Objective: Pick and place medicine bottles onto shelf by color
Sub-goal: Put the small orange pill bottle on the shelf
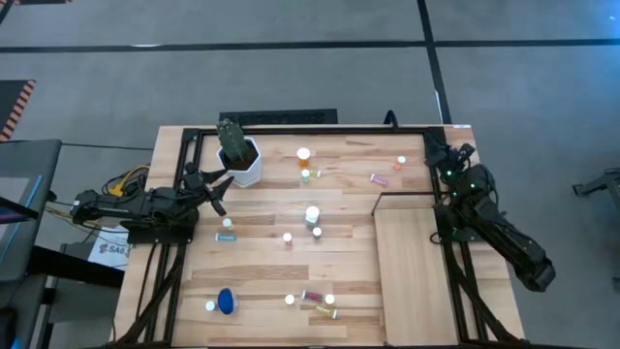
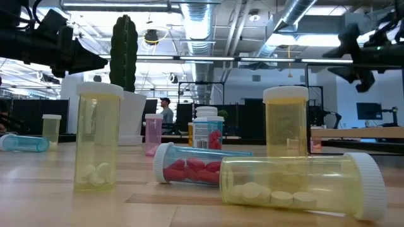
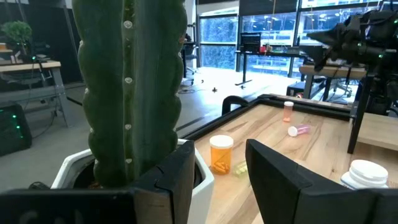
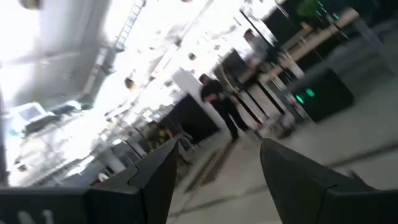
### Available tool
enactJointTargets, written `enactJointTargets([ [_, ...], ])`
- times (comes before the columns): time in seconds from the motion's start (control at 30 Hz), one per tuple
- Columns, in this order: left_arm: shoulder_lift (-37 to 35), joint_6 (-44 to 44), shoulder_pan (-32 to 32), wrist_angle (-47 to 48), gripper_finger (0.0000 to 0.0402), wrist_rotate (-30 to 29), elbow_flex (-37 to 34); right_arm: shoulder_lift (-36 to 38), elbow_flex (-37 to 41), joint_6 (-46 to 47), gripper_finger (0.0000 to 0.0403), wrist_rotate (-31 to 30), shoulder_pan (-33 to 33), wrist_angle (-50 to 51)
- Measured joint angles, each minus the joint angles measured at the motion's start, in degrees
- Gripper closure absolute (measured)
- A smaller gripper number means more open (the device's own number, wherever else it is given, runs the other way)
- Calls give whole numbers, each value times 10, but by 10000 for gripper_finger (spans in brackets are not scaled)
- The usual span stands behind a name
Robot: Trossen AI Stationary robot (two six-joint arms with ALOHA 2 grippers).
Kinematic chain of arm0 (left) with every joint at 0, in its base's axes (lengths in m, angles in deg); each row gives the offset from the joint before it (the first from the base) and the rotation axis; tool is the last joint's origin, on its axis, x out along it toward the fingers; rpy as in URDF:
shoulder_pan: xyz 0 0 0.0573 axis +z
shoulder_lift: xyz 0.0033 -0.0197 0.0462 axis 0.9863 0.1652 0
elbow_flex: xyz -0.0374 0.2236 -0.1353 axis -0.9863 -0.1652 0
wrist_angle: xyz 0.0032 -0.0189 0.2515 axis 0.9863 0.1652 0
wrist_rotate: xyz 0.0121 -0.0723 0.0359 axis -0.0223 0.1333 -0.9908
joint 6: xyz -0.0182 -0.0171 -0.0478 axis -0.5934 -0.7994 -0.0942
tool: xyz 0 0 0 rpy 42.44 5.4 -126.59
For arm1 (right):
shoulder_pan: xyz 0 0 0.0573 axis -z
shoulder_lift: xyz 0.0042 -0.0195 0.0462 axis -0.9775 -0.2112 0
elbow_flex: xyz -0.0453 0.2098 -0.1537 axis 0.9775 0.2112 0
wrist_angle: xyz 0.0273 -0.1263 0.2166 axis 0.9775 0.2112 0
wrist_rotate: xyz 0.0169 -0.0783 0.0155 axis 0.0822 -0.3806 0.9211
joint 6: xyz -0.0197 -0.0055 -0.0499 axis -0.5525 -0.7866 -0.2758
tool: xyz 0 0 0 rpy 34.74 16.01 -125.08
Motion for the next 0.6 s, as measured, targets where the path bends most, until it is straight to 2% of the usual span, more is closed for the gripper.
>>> enactJointTargets([
  [0.3, 0, 0, 0, 0, 267, 0, 0, 0, -6, -107, 154, 1, -43, -124],
  [0.6, 0, 0, 0, 0, 267, 0, 0, -15, -88, -171, 154, 23, -78, -102],
])
